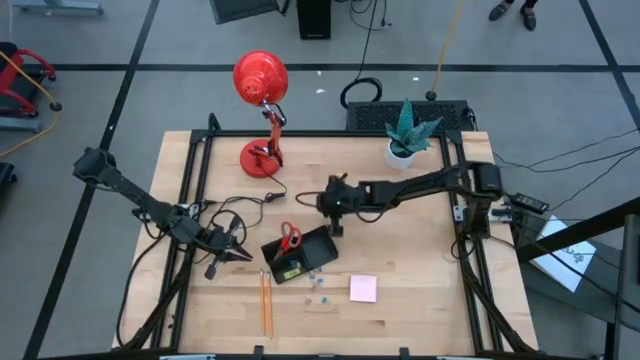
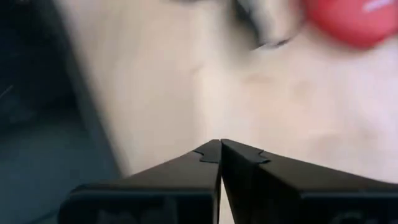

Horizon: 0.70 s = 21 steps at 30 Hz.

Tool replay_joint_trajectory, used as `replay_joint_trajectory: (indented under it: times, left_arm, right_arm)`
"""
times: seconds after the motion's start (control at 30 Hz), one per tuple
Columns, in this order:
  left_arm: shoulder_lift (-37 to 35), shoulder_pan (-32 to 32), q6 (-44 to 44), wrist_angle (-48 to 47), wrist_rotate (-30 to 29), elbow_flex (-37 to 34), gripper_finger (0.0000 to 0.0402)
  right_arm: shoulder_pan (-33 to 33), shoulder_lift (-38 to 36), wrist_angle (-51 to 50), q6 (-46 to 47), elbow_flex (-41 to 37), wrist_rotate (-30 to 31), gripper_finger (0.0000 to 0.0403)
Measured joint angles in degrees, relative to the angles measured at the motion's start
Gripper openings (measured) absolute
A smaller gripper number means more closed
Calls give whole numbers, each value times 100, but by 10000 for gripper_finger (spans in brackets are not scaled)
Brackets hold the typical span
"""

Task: Pick and place office supplies into organizer
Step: Adjust the desk organizer

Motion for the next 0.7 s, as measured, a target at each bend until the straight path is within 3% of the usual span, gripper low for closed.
replay_joint_trajectory:
  times: [0.13,0.37,0.53,0.7]
  left_arm:
    - [0,-1,-7,0,1,0,31]
    - [0,-1,28,-80,-1,0,31]
    - [-2,-1,48,-86,-2,0,31]
    - [-2,1,48,-76,-85,0,31]
  right_arm:
    - [164,-593,20,-140,0,713,0]
    - [1102,-1345,526,-303,11,586,0]
    - [1757,-913,1258,-299,11,337,0]
    - [1934,-150,1992,14,13,94,0]
